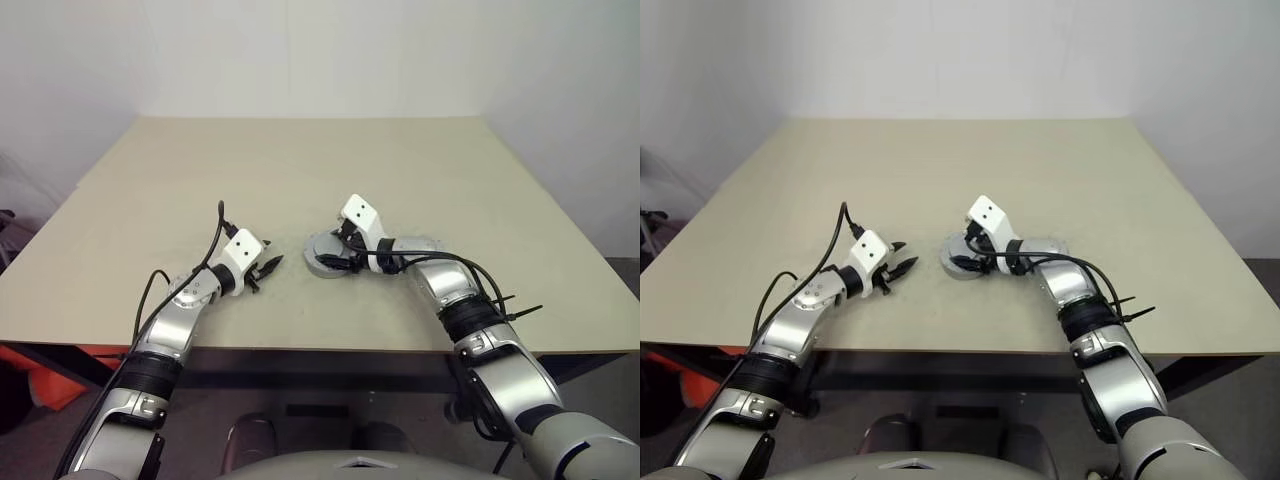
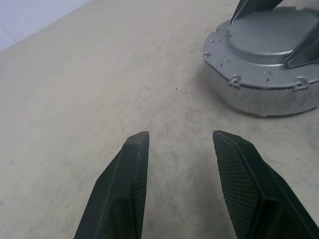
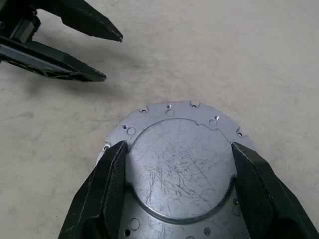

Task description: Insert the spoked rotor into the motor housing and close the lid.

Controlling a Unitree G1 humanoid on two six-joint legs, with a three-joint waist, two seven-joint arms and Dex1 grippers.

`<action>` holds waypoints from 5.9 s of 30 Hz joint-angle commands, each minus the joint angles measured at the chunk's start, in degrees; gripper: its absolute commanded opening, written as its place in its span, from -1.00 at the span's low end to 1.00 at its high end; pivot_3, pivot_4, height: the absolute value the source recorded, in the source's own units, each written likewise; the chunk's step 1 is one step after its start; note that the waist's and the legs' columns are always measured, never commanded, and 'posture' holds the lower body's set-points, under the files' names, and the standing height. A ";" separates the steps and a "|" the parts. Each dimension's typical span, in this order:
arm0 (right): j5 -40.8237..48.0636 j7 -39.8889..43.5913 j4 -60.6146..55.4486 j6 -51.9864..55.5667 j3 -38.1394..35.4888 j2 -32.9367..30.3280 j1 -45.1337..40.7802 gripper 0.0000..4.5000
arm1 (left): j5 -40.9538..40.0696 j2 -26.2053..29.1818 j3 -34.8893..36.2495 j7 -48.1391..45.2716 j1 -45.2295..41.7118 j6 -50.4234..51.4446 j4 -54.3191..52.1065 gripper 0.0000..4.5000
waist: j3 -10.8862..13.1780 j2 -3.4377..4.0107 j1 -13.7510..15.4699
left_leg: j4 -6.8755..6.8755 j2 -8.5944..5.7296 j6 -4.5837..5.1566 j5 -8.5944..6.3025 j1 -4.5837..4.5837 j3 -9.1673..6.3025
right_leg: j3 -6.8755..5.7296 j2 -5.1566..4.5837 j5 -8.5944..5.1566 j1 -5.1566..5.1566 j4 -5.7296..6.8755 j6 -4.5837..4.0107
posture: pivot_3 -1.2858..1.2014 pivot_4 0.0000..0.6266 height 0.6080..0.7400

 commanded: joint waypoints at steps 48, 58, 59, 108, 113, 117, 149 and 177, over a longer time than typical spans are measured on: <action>4.98 3.18 -8.14 2.83 -4.82 0.62 2.61 0.38 | -1.15 -0.39 0.55 0.06 -1.27 0.56 -2.44 -0.05 | 0.06 0.11 -0.97 | -0.79 -0.04 -0.11 0.02 -1.18 -0.37 | -0.52 0.06 0.54 -1.04 -0.91 -0.56 | 0.03 -1.00 1.00; 4.29 3.34 -8.95 2.33 -4.38 0.47 2.71 0.38 | -0.93 -0.28 0.51 0.01 -1.30 0.44 -2.33 -0.05 | 0.09 0.11 -0.99 | -0.78 -0.04 -0.09 0.00 -1.24 -0.35 | -0.52 0.06 0.55 -1.06 -0.92 -0.57 | 0.03 -1.00 1.00; 3.90 3.31 -8.77 1.98 -4.08 0.31 2.78 0.38 | -0.91 -0.28 0.51 0.04 -1.29 0.46 -2.37 -0.05 | 0.09 0.11 -0.99 | -0.77 -0.04 -0.09 0.00 -1.24 -0.35 | -0.52 0.06 0.55 -1.06 -0.92 -0.57 | 0.03 -1.00 1.00; 3.53 0.95 -6.72 -1.81 -6.18 3.23 1.70 0.38 | -0.40 -0.19 0.45 0.23 -0.09 0.43 -2.71 -0.05 | 0.11 0.10 -1.09 | -0.23 -0.04 -0.10 0.01 -1.05 -0.33 | -0.28 0.05 0.53 -1.11 -0.13 -0.58 | 0.03 -1.00 1.00; 2.83 1.23 -6.76 -2.67 -5.76 2.90 1.76 0.38 | -0.39 -0.08 0.47 0.14 -0.05 0.38 -2.66 -0.05 | 0.12 0.11 -1.23 | -0.23 -0.04 -0.10 0.01 -1.23 -0.32 | -0.28 0.06 0.53 -1.27 -0.12 -0.59 | 0.03 -1.00 1.00; 2.19 1.00 -6.45 -3.33 -5.35 2.76 1.88 0.38 | -0.40 0.00 0.48 0.09 -0.08 0.37 -2.67 -0.05 | 0.14 0.10 -1.26 | -0.23 -0.04 -0.10 0.01 -1.22 -0.32 | -0.28 0.05 0.53 -1.27 -0.12 -0.59 | 0.03 -1.00 1.00; -2.47 -0.54 -0.15 -5.66 -2.84 2.42 1.21 0.38 | -1.57 -0.92 0.96 0.32 0.01 1.69 -3.41 -0.05 | 0.15 0.09 -1.28 | -0.13 -0.04 -0.10 0.01 -1.14 -0.32 | -0.25 0.05 0.53 -1.19 -0.04 -0.58 | 0.03 -1.00 1.00; -2.27 -1.66 0.27 -5.60 -3.18 2.39 0.98 0.38 | -21.17 -11.63 6.97 0.12 -5.15 31.25 -4.79 -0.99 | 0.17 0.06 -1.32 | -0.06 -0.03 -0.08 0.00 -0.98 -0.23 | -0.18 0.05 0.48 -1.07 -0.04 -0.50 | 0.03 -1.00 1.00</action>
